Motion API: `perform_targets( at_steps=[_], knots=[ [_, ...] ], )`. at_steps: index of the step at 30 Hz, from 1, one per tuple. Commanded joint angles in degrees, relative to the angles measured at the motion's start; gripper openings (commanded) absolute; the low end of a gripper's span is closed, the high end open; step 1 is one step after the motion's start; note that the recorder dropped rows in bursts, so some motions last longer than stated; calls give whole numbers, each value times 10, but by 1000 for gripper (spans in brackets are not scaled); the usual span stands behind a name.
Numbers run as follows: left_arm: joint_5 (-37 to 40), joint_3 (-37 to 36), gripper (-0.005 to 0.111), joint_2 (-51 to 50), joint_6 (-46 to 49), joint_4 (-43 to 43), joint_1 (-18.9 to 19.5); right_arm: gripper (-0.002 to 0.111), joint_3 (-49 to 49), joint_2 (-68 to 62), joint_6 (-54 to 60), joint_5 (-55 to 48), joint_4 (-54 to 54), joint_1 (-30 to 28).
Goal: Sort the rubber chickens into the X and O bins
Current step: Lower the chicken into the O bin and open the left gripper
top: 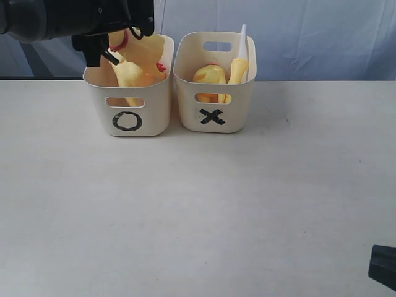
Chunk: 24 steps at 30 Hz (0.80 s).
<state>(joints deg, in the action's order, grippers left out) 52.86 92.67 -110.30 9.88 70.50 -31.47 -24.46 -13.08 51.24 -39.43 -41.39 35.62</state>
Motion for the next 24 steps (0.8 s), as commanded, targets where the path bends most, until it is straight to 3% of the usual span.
perform_targets(
  at_steps=[1, 10, 24],
  knots=[
    [-42, 5, 72, 16, -27, 21, -1, 0, 4, 3, 0, 3, -4, -3],
    [-94, 5, 72, 17, -65, 36, -1, 0, 4, 3, 0, 3, -4, -3],
    [-14, 5, 72, 26, -65, 38, -1, 0, 4, 3, 0, 3, -4, -3]
  ],
)
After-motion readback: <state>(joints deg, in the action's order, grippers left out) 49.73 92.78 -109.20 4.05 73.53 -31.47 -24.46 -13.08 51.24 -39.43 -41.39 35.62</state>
